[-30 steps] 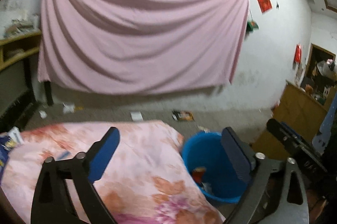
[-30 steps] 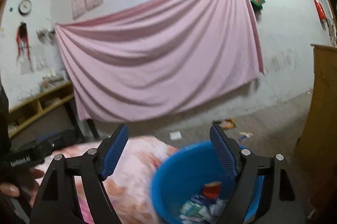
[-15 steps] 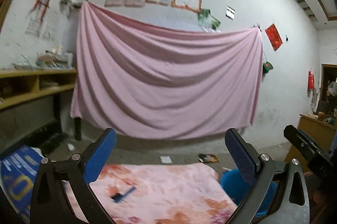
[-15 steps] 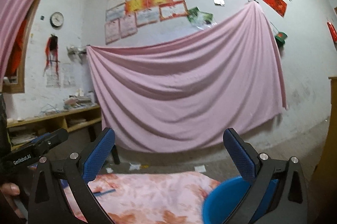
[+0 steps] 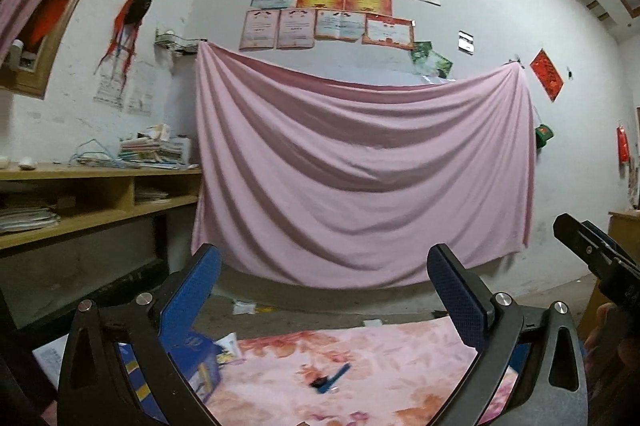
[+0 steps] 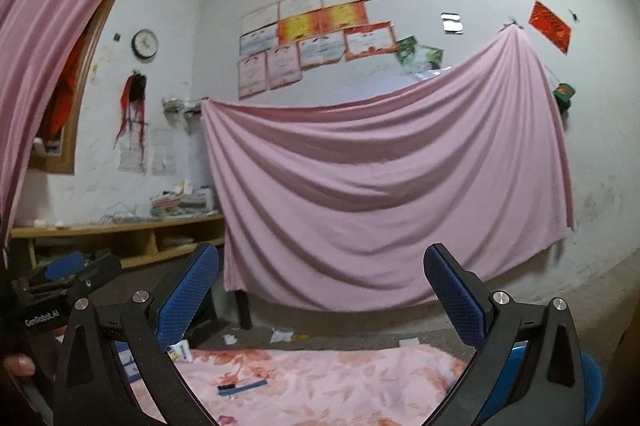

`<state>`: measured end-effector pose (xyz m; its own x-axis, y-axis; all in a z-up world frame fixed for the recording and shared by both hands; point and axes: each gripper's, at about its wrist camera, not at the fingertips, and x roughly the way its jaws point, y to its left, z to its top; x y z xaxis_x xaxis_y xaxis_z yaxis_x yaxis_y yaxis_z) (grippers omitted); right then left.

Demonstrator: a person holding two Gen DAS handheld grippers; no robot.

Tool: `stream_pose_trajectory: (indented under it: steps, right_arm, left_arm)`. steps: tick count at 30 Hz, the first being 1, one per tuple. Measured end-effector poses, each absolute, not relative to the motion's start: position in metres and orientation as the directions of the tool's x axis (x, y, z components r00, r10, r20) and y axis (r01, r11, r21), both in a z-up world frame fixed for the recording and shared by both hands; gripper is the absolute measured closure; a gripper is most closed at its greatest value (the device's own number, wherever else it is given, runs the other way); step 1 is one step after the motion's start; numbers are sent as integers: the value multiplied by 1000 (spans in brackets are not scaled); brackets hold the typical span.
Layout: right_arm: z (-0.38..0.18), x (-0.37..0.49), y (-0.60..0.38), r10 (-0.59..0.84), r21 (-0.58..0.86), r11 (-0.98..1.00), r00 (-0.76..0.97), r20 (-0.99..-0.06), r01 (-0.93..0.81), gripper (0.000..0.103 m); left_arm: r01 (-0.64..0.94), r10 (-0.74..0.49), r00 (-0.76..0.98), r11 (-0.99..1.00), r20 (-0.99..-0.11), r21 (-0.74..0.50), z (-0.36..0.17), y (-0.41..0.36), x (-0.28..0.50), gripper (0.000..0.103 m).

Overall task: Collect trash
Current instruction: 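Move both tools back over the bed toward the blue comb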

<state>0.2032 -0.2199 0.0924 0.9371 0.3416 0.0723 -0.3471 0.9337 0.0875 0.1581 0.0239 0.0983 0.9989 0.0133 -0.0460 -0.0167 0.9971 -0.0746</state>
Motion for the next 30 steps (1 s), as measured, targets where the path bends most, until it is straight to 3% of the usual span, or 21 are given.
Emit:
stream_pose_trajectory:
  steps: [15,22,30]
  right_arm:
    - [44,254,-189,417,34,908,892,-176,-418,0]
    - [18,292,-181,420,72,902,828,-372,-425,0]
    - [-7,327,-172,410,100,898,732,-545,-429,20]
  left_arm:
    - [-51,33,968,996,-248,-66,31,31,198,2]
    - [-36,17,940,998,-340,-51,11,29,226,2]
    - [-9,-33,889,996,-457,-88,-12,30,257,3]
